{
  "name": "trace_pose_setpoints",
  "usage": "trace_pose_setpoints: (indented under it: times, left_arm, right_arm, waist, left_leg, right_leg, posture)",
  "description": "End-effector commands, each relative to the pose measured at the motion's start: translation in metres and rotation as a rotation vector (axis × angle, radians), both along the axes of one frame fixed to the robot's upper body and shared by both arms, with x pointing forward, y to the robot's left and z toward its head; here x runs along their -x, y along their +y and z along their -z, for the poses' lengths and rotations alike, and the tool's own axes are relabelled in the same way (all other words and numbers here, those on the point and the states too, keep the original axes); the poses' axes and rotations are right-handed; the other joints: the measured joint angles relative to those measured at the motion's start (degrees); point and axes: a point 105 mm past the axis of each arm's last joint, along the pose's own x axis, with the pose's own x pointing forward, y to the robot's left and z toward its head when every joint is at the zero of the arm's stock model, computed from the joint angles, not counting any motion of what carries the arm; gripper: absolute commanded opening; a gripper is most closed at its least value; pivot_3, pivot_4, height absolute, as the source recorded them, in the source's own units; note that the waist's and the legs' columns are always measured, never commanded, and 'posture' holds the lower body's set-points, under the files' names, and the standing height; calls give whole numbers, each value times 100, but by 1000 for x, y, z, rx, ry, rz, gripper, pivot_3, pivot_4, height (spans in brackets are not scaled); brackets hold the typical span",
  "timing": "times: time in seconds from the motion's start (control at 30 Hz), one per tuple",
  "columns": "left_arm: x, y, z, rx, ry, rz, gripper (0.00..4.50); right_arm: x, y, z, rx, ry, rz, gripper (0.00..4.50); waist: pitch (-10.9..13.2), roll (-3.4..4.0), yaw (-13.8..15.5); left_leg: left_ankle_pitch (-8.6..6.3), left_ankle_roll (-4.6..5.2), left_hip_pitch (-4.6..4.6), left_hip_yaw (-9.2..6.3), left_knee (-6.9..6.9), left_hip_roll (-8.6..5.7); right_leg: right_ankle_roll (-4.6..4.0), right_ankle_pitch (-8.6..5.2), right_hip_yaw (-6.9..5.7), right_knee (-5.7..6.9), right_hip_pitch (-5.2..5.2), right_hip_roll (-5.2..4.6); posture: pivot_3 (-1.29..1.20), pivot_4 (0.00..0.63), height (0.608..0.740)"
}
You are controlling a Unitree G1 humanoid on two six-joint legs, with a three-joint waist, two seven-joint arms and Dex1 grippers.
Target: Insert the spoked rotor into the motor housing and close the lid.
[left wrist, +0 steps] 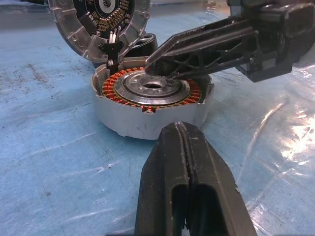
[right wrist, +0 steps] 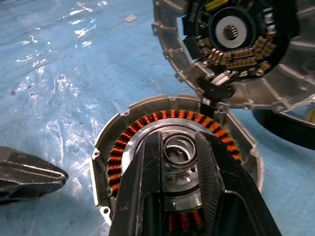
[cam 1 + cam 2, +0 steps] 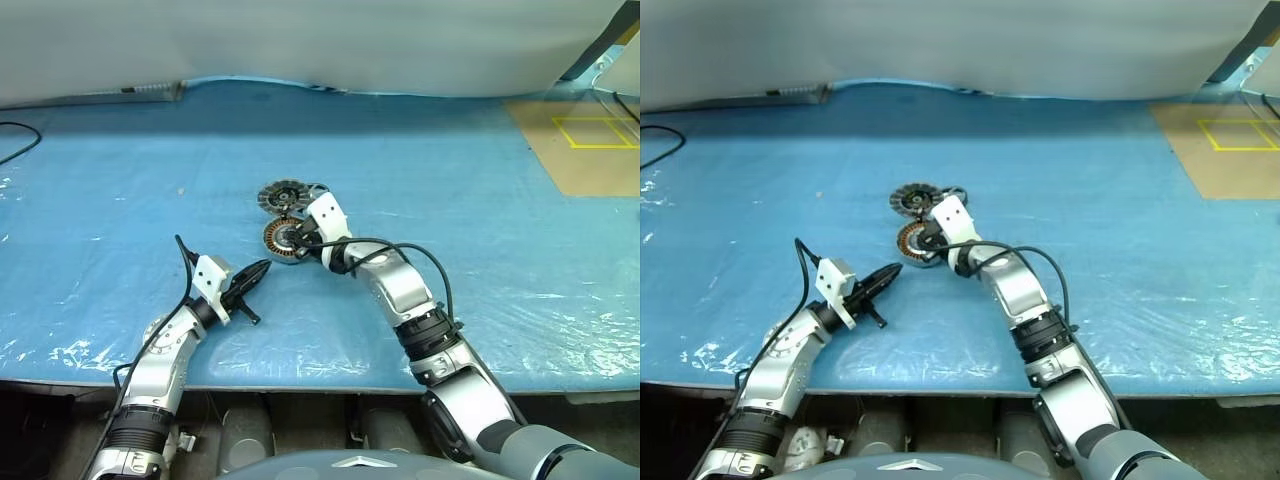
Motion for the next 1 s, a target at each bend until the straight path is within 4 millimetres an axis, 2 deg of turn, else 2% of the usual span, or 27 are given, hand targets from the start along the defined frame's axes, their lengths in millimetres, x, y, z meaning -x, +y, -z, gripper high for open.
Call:
trace_pose_setpoints:
  times: [0.03,0.3,0.73,0.83,0.97,1.0]
  left_arm:
    - [0,2,-11,3,-42,-3,0]
    - [1,1,-11,4,-38,-7,0]
    - [1,2,-10,0,-27,-14,0]
    - [0,1,-9,0,-25,-12,0]
    - [0,1,-8,-1,-25,-11,0]
    - [0,1,-8,-2,-25,-12,0]
  right_arm:
    - [-1,7,-10,-22,-42,-14,541]
    - [-7,6,-4,-10,-37,6,541]
    - [1,5,5,12,-11,-18,541]
    - [1,5,6,14,-8,-16,1582]
    - [1,6,-5,-27,-31,-13,2954]
    - [1,6,-10,-41,-40,-16,2954]
  waist:
    - [0,0,0]
    - [0,0,-1]
    - [0,0,-1]
    - [0,0,-2]
    - [0,0,0]
    - [0,0,1]
  left_leg:
    - [0,0,0,0,0,0]
    - [0,0,1,0,1,0]
    - [0,0,2,0,1,0]
    - [0,0,3,0,1,0]
    - [0,0,3,0,2,0]
    - [0,0,2,0,2,0]
  right_leg:
    - [0,0,0,0,0,0]
    - [0,0,0,2,0,0]
    - [0,0,0,3,0,0]
    - [0,0,0,3,1,0]
    - [0,0,1,4,1,0]
    - [0,0,1,4,1,0]
  posture:
    - [0,150,740]
    - [0,150,740]
    - [0,150,740]
    - [0,150,740]
    - [0,150,740]
    - [0,150,740]
